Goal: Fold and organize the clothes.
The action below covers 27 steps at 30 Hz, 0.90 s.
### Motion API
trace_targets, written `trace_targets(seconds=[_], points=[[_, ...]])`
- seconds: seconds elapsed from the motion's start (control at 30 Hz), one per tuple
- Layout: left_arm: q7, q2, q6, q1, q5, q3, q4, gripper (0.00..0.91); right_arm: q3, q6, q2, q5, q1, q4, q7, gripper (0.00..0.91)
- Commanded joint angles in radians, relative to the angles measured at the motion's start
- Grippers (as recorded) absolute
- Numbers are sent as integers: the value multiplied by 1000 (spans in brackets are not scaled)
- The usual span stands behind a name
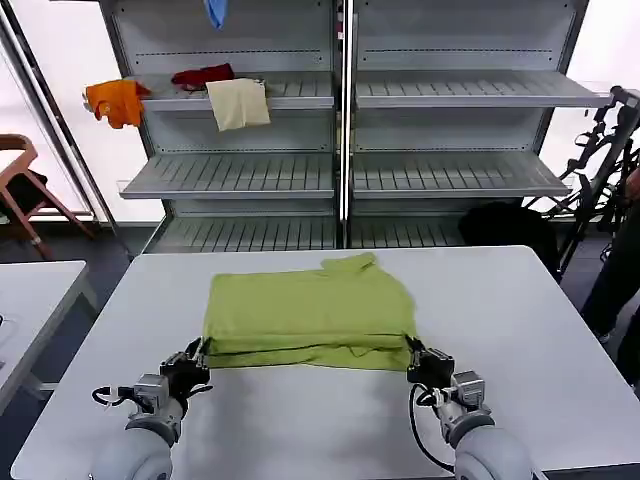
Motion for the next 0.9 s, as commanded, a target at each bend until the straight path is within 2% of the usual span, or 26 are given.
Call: trace_targets(seconds=[0.03, 0.07, 0.2, 0.47, 0.77, 0.9], points=[[4, 7, 18, 34, 4, -25, -48, 907, 41, 4, 7, -18, -40, 39, 32, 907], [7, 8, 22, 45, 3, -32, -60, 907, 53, 13, 6, -20, -63, 57, 18, 907], [6, 3, 44, 93, -22, -49, -110, 907, 70, 29, 11, -9, -119, 99, 20, 907], [3, -5, 69, 122, -97, -74, -125, 907, 121, -8, 15, 115, -195, 128, 13, 907], [8, -16, 54, 77, -155, -72, -56, 907, 108, -13, 21, 116, -181, 73, -27, 907], [17, -23, 48, 58, -167, -67, -31, 907, 79, -17, 30, 103, -141, 47, -30, 846]])
